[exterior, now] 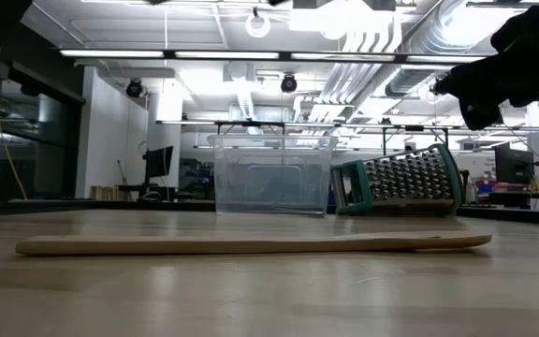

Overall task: Pick & Place Kitchen Items
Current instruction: Put the brown serving spoon into the bottom left transparent bin

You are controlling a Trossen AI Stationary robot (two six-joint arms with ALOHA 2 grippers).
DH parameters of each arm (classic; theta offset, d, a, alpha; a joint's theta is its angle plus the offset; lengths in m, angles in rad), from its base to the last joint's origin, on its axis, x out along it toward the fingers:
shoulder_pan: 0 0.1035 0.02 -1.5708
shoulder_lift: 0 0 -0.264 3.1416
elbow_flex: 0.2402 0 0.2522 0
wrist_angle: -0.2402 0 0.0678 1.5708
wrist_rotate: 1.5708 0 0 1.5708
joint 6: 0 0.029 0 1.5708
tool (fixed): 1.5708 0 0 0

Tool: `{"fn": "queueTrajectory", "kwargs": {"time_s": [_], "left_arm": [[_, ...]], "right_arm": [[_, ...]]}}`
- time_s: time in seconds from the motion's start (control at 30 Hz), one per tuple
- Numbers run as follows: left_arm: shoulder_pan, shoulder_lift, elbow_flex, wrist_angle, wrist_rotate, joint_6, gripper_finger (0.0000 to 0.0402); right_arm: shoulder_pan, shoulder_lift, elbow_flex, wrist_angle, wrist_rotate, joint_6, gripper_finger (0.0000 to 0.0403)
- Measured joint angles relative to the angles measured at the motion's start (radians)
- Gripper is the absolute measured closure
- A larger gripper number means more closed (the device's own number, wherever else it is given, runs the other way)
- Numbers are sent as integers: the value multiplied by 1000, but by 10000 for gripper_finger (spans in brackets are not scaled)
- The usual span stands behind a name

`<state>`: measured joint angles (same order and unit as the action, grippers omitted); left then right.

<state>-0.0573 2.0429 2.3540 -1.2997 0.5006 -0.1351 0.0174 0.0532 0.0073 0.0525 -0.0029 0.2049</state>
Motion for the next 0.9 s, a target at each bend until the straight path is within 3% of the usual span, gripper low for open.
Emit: {"fn": "queueTrajectory", "kwargs": {"time_s": [0.53,0.9], "left_arm": [[-235,-106,2,-173,-421,-223,320],[-403,-144,2,-275,-637,-574,320]], "right_arm": [[0,9,-1,3,0,0,286],[0,10,-1,3,0,0,286]]}}
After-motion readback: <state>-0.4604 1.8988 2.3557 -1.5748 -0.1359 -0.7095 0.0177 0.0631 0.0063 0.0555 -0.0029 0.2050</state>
